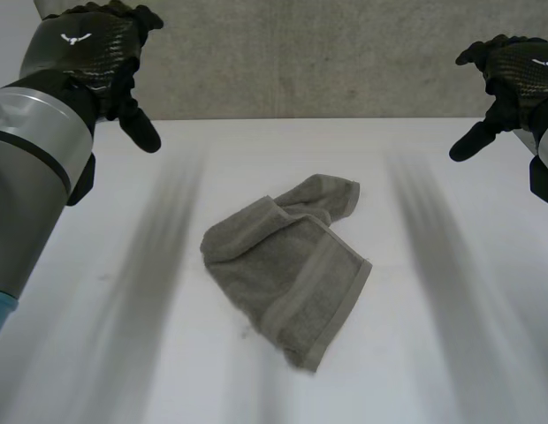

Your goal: Fold the towel.

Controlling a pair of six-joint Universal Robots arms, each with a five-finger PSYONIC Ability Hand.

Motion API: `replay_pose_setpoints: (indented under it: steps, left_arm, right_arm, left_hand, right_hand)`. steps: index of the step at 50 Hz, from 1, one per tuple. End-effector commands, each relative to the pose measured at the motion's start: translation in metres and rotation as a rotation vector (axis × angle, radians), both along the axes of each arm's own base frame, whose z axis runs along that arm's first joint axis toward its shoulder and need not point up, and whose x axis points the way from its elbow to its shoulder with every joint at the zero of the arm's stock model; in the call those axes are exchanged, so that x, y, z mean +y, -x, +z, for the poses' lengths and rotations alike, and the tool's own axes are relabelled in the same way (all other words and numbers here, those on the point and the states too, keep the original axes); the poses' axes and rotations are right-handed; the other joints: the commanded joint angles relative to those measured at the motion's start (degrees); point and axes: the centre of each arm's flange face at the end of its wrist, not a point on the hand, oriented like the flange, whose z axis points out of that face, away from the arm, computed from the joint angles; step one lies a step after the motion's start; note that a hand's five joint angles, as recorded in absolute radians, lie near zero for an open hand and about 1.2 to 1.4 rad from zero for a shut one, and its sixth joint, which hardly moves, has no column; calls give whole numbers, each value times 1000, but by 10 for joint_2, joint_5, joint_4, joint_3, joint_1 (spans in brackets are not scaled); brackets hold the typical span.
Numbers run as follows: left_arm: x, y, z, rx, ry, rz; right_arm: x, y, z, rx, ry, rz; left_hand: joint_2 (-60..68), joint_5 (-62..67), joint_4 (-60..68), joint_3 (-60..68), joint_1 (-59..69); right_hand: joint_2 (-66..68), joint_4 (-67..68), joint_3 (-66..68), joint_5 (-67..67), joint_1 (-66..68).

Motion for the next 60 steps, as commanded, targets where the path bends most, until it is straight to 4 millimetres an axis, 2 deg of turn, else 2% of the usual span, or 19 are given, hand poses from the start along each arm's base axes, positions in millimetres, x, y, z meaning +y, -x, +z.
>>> replay_pose_setpoints:
  steps: [1,16,22,26,33,36,40,42,43,44,45,46,49,50,51,53,54,57,60]
  left_arm:
    - [-4,-6,-7,-30,-54,18]
    - [-9,-11,-8,-35,-59,34]
    - [-13,-15,-12,-40,-70,49]
    - [-16,-18,-20,-52,-92,60]
    - [-20,-25,-34,-72,-133,78]
    - [-23,-31,-42,-84,-155,99]
    - [-24,-37,-51,-96,-182,116]
    - [-26,-40,-59,-104,-206,119]
    - [-26,-40,-60,-104,-206,119]
    - [-26,-42,-63,-108,-218,116]
    - [-28,-44,-67,-110,-229,117]
    - [-28,-45,-67,-110,-229,117]
    - [-33,-48,-70,-107,-230,116]
    - [-36,-47,-70,-100,-217,105]
    - [-36,-47,-70,-99,-217,105]
    - [-43,-43,-68,-79,-170,73]
    - [-43,-43,-68,-79,-170,73]
    - [-66,-32,-76,-59,-112,17]
    - [-81,-18,-83,-47,-76,-50]
  right_arm:
    - [1,1,4,-8,-8,-1]
    - [-2,-7,-7,21,-34,44]
    - [-8,-35,-47,38,-154,180]
    - [4,-79,-86,5,-284,339]
    - [-8,-107,-136,-88,-435,375]
    - [-1,-135,-155,-102,-467,430]
    - [2,-156,-177,-93,-481,461]
    - [-8,-162,-193,-88,-482,445]
    - [-8,-162,-193,-88,-482,445]
    - [-11,-165,-195,-82,-468,440]
    - [-15,-167,-189,-84,-439,435]
    - [-15,-167,-189,-84,-439,435]
    - [-18,-169,-154,-108,-354,451]
    - [-15,-168,-122,-121,-278,469]
    - [-15,-168,-122,-121,-278,469]
    - [-3,-161,-61,-110,-108,512]
    - [-3,-161,-61,-109,-107,512]
    - [33,-144,-4,24,68,593]
    - [58,-131,11,129,91,631]
  left_hand:
    - [5,-11,5,5,2]
    - [5,-11,5,5,2]
    - [5,-11,5,5,2]
    - [5,-11,5,5,2]
    - [5,-11,5,5,2]
    - [5,-11,5,5,2]
    - [5,-11,5,5,2]
    - [5,-11,5,5,2]
    - [5,-11,5,5,2]
    - [5,-11,5,5,2]
    - [5,-11,5,5,2]
    - [5,-11,5,5,2]
    - [5,-11,5,5,2]
    - [14,-3,13,14,10]
    - [14,-3,14,14,10]
    - [27,11,27,27,24]
    - [27,11,27,27,24]
    - [31,14,30,31,27]
    - [31,14,30,31,27]
  right_hand:
    - [-30,-33,-22,-42,-17]
    - [-30,-33,-22,-42,-17]
    - [-30,-33,-22,-42,-17]
    - [-30,-33,-22,-42,-17]
    - [-30,-33,-22,-42,-17]
    - [-30,-33,-22,-42,-17]
    - [80,77,89,68,93]
    - [284,281,293,272,297]
    - [285,282,294,273,298]
    - [447,444,455,435,460]
    - [656,654,665,644,669]
    - [658,656,667,647,671]
    - [670,667,678,658,683]
    - [670,667,678,658,683]
    - [670,667,678,658,683]
    - [670,667,678,658,683]
    - [670,667,678,658,683]
    - [670,667,678,658,683]
    - [670,667,678,658,683]
